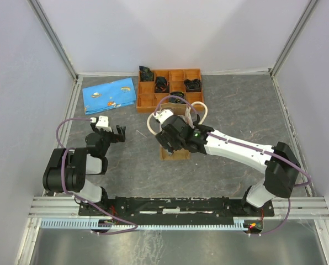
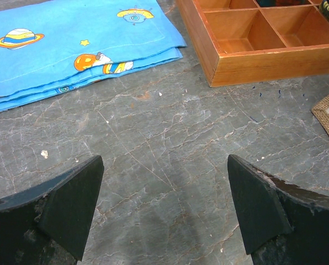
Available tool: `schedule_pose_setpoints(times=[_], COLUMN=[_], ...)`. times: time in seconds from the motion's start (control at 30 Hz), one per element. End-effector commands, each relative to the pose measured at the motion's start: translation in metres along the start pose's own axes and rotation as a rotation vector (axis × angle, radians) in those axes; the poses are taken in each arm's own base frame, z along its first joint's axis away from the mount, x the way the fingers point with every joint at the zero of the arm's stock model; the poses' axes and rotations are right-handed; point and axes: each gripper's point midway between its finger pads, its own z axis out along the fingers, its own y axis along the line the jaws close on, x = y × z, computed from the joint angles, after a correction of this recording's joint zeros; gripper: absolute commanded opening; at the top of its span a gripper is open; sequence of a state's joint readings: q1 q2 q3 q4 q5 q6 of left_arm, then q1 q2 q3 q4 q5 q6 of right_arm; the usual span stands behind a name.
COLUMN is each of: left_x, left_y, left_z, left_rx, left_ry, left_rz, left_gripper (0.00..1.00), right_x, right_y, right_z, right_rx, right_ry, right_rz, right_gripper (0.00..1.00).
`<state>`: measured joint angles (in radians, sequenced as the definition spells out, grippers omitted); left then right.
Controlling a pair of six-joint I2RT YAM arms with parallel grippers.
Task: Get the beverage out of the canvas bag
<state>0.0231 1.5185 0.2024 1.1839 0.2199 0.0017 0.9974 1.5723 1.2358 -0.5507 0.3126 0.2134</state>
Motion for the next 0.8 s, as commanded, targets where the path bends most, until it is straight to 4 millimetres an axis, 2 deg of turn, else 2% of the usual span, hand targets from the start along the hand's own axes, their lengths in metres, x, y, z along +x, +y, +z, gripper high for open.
schedule_pose_setpoints(times=[0.0,0.17,0.3,0.6,0.77], left_x=[-0.014,-0.014,-0.014,-0.014,-0.014], left_y=[0.002,0.002,0.002,0.002,0.002], left_z=[0.001,0.001,0.001,0.001,0.001], left_rx=[0.006,0.006,0.005,0.006,0.005], left_ry=[-0.056,-0.056,-0.055,-0.057,-0.056], left_rz=[0.061,0.061,0.061,0.061,0.061], left_gripper=[0.99,0.99,0.99,0.99,0.99], right_x=[-0.019,-0.038,-0.042,-0.015,-0.005], right_y=[0.009,0.012,0.019,0.043,0.045], right_z=[-0.015,-0.021,-0.018,0.01,0.024], right_rx=[-0.037,-0.059,-0.087,-0.174,-0.16], right_ry=[-0.035,-0.074,-0.071,0.041,0.07], right_rz=[-0.041,-0.055,-0.065,-0.103,-0.11], right_gripper=[0.89,0.89,0.89,0.88,0.89])
